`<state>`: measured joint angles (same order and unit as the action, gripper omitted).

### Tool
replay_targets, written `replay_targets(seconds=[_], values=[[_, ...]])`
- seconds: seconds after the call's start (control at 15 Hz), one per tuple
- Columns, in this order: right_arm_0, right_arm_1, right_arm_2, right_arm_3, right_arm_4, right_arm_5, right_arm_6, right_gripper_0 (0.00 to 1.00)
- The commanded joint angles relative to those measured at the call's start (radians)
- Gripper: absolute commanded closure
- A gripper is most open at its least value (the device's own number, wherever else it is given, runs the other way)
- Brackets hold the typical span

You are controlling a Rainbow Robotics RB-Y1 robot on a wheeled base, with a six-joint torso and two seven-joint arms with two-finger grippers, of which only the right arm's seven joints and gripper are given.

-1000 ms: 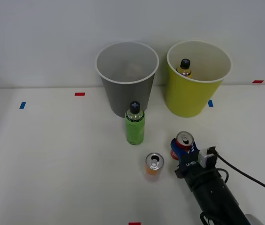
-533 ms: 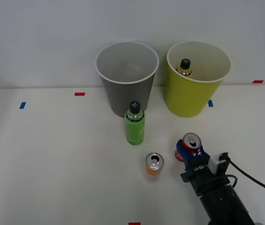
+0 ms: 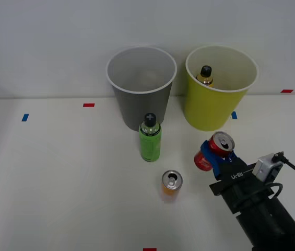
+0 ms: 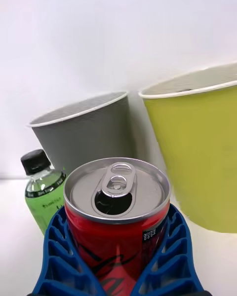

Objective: Put cans in the gray bin, plastic bottles in the light green bin

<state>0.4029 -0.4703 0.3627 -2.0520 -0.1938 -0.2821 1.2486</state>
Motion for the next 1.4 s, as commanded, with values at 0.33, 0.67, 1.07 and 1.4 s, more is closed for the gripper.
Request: replay_targets(seconds=[0.33, 0.67, 1.07, 1.4], values=[[-0.147, 0.058, -0.011, -0.051, -0.024, 0.040, -0.057, 1.00], [-0.343, 0.170, -0.036, -0.103, -0.039, 0.251, -0.072, 1.00], [-0.566, 0.309, -0.084, -0.103, -0.024, 0.598, -0.060, 1.00], [-0.727, 0.380, -0.096, -0.033, -0.018, 0.762, -0.048, 1.00]])
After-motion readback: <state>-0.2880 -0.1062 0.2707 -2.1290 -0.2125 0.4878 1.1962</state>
